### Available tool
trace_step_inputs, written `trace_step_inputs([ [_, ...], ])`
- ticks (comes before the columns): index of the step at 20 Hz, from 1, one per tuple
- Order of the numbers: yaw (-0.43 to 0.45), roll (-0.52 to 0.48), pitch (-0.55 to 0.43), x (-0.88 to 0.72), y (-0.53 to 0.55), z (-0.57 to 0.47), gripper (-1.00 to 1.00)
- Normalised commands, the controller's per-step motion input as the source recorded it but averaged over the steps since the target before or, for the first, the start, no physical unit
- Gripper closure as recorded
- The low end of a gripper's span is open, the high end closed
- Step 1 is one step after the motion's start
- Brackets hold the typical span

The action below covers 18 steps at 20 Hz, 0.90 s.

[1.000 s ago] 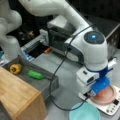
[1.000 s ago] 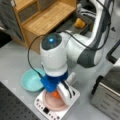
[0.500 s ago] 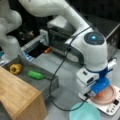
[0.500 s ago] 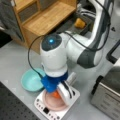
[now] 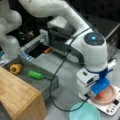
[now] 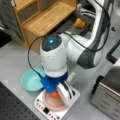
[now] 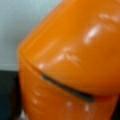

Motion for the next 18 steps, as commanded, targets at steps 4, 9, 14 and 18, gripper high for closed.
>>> trace_step_inputs([
  [4,0.028,-0.300,-0.063,0.03,0.09,-0.05,1.00],
  [9,0.043,-0.291,-0.053,0.04,0.09,-0.02,1.00],
  [14,0.161,-0.265,-0.007,-0.03,0.08,0.12,1.00],
  [18,0.256,-0.244,0.024,-0.10,0.03,0.19,1.00],
])
